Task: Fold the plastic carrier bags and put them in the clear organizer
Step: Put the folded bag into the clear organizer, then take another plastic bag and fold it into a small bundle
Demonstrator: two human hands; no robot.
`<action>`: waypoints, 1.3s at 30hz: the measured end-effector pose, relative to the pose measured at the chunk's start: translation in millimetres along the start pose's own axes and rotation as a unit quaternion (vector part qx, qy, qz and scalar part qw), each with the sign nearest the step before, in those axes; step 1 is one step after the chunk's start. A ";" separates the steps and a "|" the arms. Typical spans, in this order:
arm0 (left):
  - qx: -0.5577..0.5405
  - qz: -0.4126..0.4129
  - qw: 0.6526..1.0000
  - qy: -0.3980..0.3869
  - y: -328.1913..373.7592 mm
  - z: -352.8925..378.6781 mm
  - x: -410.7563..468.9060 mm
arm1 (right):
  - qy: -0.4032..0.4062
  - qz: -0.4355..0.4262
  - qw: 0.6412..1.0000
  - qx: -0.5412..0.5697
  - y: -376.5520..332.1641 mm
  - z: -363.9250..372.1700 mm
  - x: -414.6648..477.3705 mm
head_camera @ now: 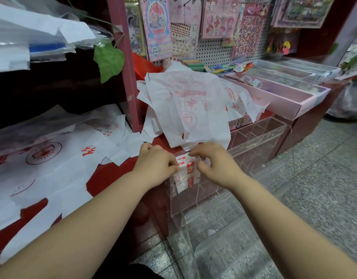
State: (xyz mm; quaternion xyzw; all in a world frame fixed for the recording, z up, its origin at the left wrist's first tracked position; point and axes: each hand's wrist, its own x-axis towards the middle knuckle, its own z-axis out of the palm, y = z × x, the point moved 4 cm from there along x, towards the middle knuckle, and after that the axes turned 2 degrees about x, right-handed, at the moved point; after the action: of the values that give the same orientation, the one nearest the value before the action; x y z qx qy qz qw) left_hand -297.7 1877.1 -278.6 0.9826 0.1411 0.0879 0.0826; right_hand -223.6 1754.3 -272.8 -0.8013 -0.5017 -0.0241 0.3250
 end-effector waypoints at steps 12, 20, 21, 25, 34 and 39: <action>-0.138 -0.048 0.976 0.162 -43.0 -12.6 -63.7 | -0.105 -0.042 0.988 -0.106 -8.5 31.9 1.5; -0.118 -0.087 0.970 0.194 -85.6 -33.9 -130.3 | 0.015 -0.068 0.997 -0.038 -42.1 21.0 -7.0; -0.110 -0.093 0.969 0.201 -93.0 -37.8 -140.8 | 0.021 -0.070 0.997 -0.024 -51.5 21.6 -5.3; -0.060 -0.160 0.957 0.233 -138.8 -52.9 -196.8 | 0.004 -0.088 0.996 -0.010 -93.2 46.0 6.1; 0.048 -0.380 0.923 0.027 -216.9 -52.5 -277.3 | -0.143 -0.125 0.981 -0.031 -203.0 153.1 45.0; 0.048 -0.341 0.939 0.006 -232.1 -60.3 -277.0 | -0.145 -0.135 0.978 -0.070 -256.6 198.3 84.7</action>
State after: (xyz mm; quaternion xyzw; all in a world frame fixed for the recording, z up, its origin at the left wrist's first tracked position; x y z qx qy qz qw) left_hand -632.2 2024.3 -304.9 0.8779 0.4720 0.0537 0.0599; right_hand -449.0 2002.4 -270.7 -0.7420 -0.6440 0.0132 0.1856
